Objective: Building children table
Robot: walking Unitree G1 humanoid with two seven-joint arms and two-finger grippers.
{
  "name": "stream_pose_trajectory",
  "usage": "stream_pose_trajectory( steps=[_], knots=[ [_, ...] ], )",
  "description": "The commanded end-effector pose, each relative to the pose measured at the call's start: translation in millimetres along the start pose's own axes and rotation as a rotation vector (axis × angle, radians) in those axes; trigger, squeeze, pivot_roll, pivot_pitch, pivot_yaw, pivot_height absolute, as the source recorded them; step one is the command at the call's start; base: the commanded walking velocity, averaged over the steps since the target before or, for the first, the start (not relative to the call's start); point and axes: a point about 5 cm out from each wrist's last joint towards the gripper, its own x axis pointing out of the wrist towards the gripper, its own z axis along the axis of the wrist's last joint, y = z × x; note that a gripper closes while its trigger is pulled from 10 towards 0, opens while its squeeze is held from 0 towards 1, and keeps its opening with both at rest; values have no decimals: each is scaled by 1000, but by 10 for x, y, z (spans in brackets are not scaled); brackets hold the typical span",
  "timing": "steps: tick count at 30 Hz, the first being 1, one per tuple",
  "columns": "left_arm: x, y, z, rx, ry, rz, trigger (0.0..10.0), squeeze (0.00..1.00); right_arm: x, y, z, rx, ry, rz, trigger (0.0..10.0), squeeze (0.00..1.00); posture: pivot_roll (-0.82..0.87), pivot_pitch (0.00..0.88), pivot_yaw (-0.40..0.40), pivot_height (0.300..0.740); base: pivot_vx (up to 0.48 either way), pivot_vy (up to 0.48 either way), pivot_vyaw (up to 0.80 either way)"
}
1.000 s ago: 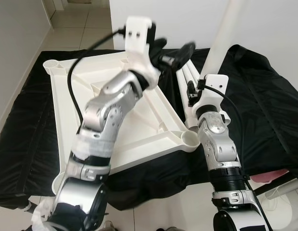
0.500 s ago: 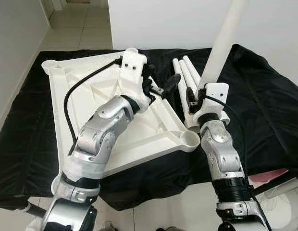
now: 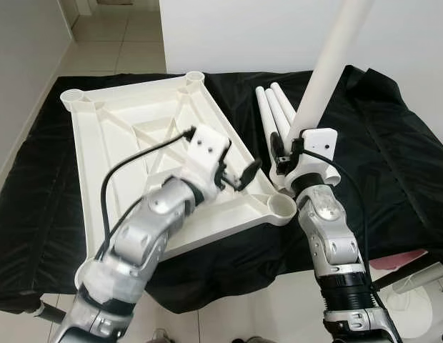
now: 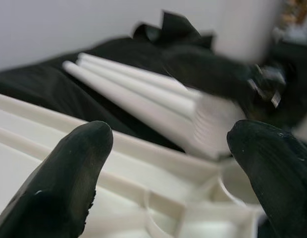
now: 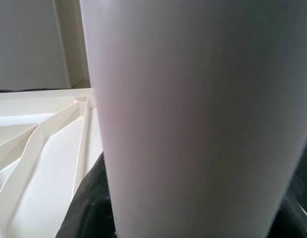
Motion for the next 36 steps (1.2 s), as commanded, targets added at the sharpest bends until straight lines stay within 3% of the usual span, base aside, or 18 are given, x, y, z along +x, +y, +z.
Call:
stream_pose_trajectory(
  steps=[1,19,36],
  knots=[
    [-24,-144,-24,25,15,-178,10000,0,-23,15,49,-1,-33,22,10000,0,-23,64,-30,740,0,0,0],
    [-178,-244,-274,101,141,-262,10000,0,-189,9,-81,-22,10,67,10000,0,-26,80,-27,740,0,0,0],
    [-237,-230,-256,119,151,-277,10000,0,-425,4,-263,-60,47,154,10000,0,-32,85,-21,740,0,0,0]
  ],
)
